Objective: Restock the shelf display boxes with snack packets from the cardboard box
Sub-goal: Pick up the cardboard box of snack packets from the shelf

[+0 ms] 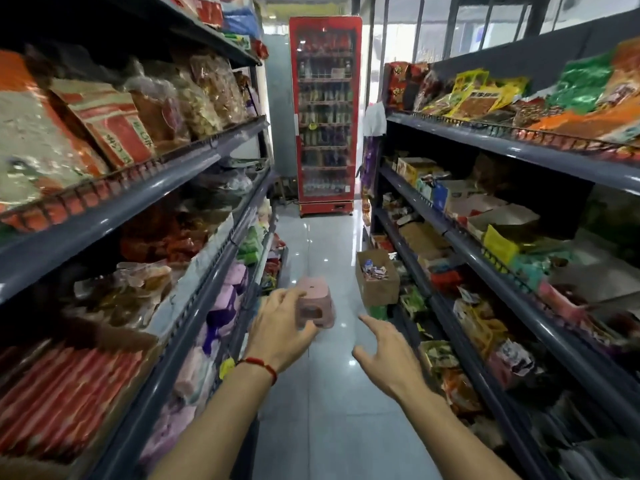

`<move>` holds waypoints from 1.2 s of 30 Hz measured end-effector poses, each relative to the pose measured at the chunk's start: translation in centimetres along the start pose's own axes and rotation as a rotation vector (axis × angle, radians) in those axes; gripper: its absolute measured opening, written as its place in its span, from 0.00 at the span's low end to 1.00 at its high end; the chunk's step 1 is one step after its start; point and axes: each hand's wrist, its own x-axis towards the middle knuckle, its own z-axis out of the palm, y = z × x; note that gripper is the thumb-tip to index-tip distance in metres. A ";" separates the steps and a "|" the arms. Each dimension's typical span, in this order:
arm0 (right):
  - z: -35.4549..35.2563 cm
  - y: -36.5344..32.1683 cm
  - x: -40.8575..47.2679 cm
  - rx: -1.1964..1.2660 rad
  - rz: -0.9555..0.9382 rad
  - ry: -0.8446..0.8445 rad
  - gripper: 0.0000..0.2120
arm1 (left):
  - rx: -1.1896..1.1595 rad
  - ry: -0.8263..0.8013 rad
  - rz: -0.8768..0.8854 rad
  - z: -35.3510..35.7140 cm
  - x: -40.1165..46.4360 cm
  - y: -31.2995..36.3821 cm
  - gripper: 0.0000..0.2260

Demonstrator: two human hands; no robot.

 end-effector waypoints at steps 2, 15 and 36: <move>-0.5 1.6 4.2 -0.004 0.008 -0.018 0.31 | 0.017 -0.010 -0.019 1.7 3.9 0.5 0.24; -0.4 7.6 30.2 -0.116 -0.019 -0.138 0.26 | 0.031 -0.102 -0.103 10.4 28.1 -1.1 0.25; 9.0 14.3 69.4 -0.089 0.169 -0.238 0.30 | -0.048 -0.320 -0.051 26.4 69.2 -12.5 0.24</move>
